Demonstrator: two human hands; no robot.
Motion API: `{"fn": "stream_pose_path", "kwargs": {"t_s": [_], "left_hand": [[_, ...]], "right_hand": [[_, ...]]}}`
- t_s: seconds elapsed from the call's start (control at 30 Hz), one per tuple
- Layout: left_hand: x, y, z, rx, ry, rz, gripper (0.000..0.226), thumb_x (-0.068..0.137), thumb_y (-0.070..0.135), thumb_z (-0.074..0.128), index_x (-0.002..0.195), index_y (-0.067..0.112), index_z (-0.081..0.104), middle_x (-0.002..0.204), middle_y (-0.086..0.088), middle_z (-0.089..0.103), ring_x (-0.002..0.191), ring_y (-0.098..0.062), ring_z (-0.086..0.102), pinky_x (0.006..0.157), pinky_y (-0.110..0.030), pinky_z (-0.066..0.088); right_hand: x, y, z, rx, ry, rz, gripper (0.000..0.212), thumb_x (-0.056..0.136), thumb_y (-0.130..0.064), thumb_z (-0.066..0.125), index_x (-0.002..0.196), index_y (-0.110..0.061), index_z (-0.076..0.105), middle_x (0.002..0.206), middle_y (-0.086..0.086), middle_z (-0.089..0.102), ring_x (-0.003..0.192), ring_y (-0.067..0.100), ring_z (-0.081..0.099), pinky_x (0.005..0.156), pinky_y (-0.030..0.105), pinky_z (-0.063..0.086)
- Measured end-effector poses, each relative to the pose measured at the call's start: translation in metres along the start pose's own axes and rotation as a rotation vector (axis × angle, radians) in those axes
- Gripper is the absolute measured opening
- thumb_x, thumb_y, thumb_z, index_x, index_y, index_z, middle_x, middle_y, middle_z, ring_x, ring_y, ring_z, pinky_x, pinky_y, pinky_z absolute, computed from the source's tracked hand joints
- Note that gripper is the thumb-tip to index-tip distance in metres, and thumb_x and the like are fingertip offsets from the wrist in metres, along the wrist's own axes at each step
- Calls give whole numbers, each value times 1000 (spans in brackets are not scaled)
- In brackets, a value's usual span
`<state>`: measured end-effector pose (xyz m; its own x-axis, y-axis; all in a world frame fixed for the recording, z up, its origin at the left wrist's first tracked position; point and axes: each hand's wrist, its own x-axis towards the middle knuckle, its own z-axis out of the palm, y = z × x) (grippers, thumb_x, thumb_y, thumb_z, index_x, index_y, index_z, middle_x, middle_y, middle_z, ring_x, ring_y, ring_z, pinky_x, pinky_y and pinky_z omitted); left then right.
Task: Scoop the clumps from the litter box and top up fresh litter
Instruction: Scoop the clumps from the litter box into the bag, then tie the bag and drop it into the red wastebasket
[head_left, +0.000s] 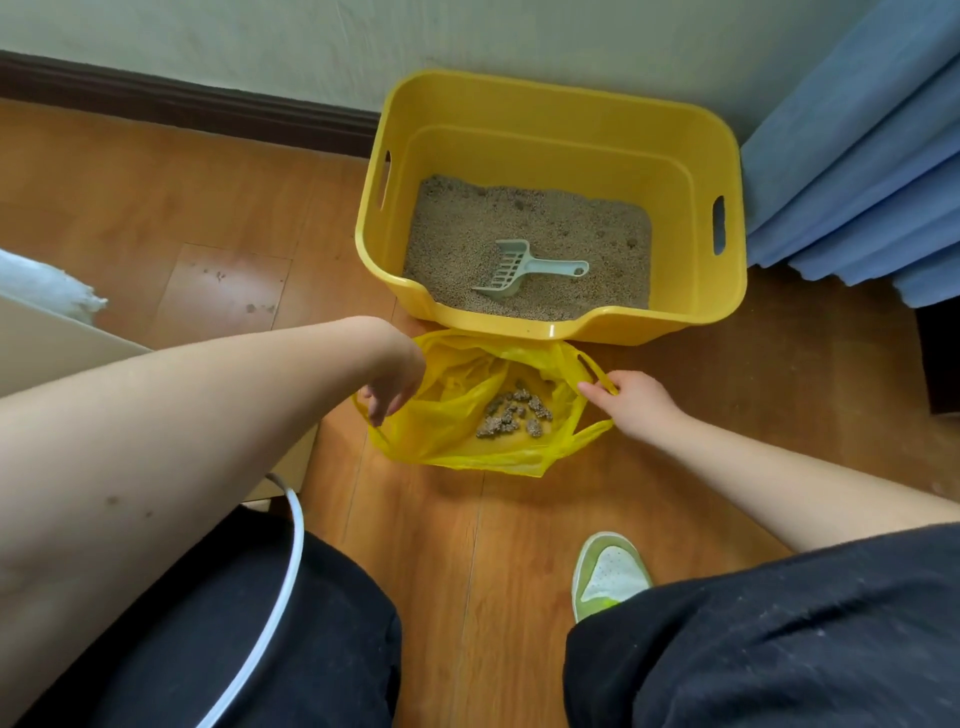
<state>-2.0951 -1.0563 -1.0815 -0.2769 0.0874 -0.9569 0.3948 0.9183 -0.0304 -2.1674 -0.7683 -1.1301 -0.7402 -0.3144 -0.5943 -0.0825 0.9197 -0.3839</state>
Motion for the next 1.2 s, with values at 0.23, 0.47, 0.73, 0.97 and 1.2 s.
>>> {"fn": "stream_pose_path", "kwargs": {"t_s": [0.23,0.47,0.73,0.97,1.2], "left_hand": [[-5,-16,3,-605,256,47,28,90,48,64,96,22,70,78,2,60,71,-16,54,61,-27,43],[-35,39,33,-734,374,50,23,90,17,65,112,24,66,118,-1,58,105,-21,58,86,-29,46],[-75,110,72,-1252,807,-376,37,93,8,59,128,16,51,149,-9,28,87,-33,63,80,-39,52],[-119,119,63,-1490,571,-763,23,96,26,59,92,4,59,101,-19,64,97,-39,60,69,-35,39],[-196,101,32,-1520,552,-515,30,98,38,51,82,13,58,83,-7,70,84,-30,64,74,-38,51]], "right_hand": [[-19,-24,-33,47,-62,-98,50,98,-47,43,60,-15,39,57,3,41,57,20,38,55,34,26],[-61,-51,-44,213,-259,-3,47,98,-48,43,63,-18,50,58,-4,51,52,11,43,55,27,34],[-109,-30,-13,541,-282,374,34,102,-23,37,72,-11,48,64,4,49,50,14,43,47,23,40],[-165,-45,-37,633,-124,340,25,98,-22,48,81,-11,63,85,3,71,80,16,66,81,32,53],[-213,-92,-97,730,-37,240,19,98,-24,51,87,-20,65,93,-4,71,96,14,67,93,38,52]]}}
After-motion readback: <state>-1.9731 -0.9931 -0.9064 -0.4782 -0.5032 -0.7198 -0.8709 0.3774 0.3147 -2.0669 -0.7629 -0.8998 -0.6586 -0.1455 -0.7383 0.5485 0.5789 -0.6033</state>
